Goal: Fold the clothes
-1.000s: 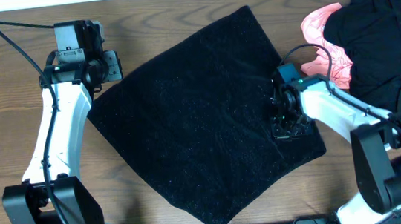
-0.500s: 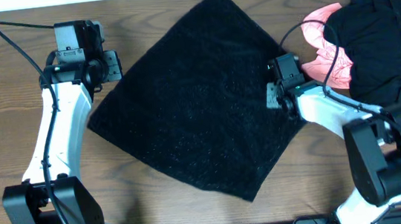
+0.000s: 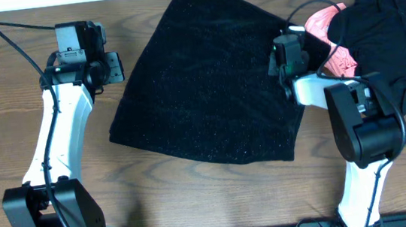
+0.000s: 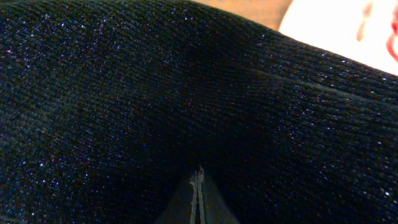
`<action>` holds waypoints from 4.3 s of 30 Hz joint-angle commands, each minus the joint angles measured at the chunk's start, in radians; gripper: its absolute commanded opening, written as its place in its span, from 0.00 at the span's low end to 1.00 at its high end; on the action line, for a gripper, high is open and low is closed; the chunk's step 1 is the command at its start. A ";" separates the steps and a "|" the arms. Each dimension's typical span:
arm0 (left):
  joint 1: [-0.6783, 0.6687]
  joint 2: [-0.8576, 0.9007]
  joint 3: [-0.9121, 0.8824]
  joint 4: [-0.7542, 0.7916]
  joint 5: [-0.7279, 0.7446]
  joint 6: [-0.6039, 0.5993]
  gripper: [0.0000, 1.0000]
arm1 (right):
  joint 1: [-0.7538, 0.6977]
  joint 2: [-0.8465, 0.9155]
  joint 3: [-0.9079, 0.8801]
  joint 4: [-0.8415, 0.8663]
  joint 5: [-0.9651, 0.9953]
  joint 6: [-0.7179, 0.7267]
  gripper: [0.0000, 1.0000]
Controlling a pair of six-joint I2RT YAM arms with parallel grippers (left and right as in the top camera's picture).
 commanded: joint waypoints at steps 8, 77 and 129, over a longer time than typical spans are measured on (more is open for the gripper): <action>-0.002 -0.014 -0.003 -0.076 -0.008 0.002 0.24 | -0.021 0.147 0.185 -0.053 -0.056 -0.113 0.01; 0.034 -0.110 -0.259 -0.275 0.194 0.118 0.48 | 0.043 -0.690 0.066 -1.452 -0.538 -0.026 0.99; 0.171 -0.098 -0.563 0.069 0.319 0.245 0.52 | 0.042 -0.725 -0.378 -0.869 -0.417 -0.093 0.97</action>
